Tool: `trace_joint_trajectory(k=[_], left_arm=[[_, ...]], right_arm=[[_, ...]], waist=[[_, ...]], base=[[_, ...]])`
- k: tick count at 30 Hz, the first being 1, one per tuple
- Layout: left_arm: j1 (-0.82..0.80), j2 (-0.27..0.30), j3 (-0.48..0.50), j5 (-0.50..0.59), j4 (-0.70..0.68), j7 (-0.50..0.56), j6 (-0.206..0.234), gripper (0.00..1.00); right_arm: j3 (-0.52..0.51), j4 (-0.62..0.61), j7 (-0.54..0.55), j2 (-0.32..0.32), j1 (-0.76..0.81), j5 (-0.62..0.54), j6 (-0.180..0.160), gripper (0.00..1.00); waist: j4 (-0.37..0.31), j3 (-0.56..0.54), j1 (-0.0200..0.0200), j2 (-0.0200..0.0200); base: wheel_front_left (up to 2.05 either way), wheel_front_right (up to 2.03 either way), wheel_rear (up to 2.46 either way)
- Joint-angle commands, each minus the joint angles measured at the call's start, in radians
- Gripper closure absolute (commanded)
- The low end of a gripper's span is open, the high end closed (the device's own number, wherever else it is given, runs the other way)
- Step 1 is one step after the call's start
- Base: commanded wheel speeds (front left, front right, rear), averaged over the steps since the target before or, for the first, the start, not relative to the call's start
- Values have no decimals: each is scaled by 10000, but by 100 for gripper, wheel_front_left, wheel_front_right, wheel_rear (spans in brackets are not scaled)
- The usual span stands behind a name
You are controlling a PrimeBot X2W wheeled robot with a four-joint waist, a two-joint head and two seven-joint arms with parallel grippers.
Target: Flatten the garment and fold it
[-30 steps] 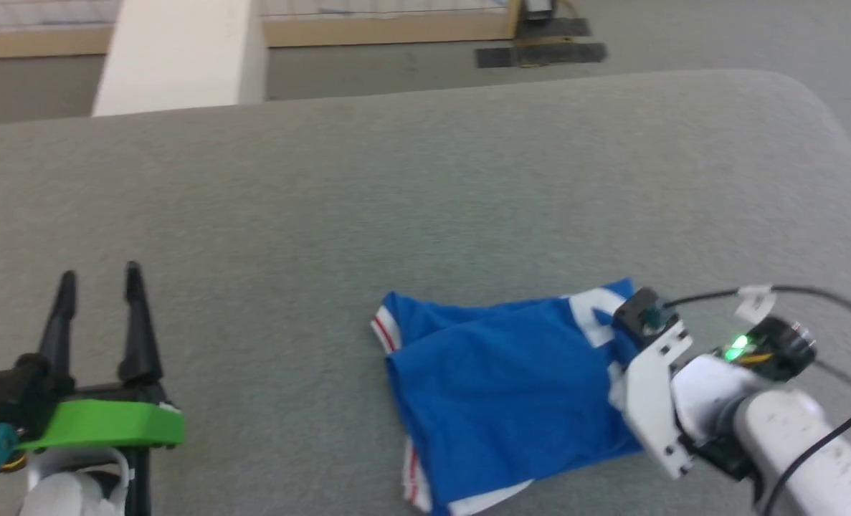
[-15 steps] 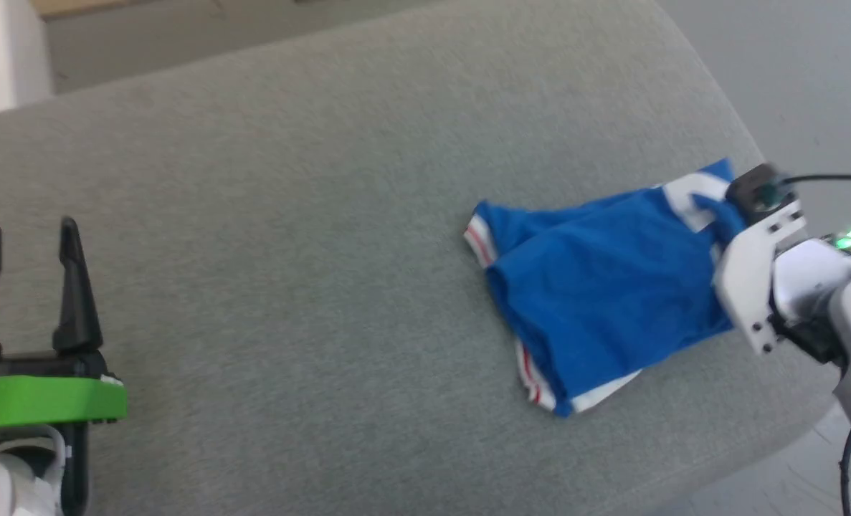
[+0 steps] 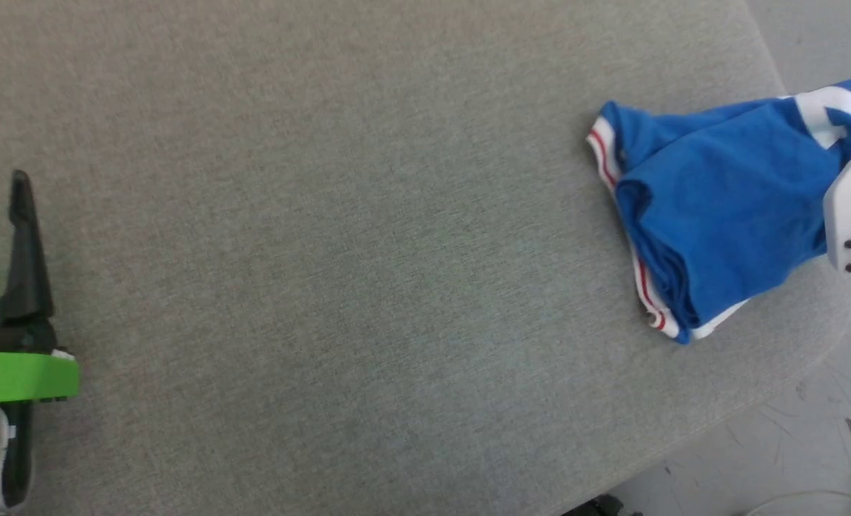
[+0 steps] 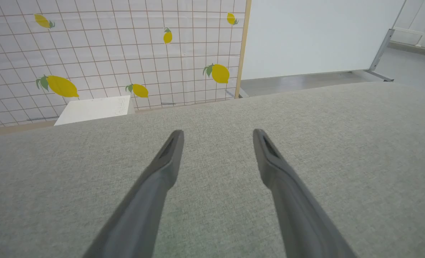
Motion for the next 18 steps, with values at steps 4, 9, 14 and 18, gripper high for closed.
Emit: trace_joint_trajectory(k=[4, 9, 14, 18], left_arm=[[153, 184, 236, -30, -219, 109, 60, 0], [163, 136, 154, -134, -131, 89, 33, 0], [137, -152, -157, -169, 315, -238, 18, 0], [107, -512, -398, -230, 793, -627, 57, 0]], right_arm=[[-1104, 392, -189, 583, -341, -895, -17, 27], [-2044, 497, -690, 1050, -430, -1618, -17, 0], [-1889, 48, -1677, 1175, -593, -1518, -17, 0], [-1521, -926, -2597, 1269, -703, -621, -17, 0]], waist=[[-78, 425, -1, -1], [-96, 124, -1, -1], [52, -689, -1, -1], [348, -1543, -1, -1]], base=[[0, 0, 0], [0, 0, 0], [0, 0, 0], [0, 0, 0]])
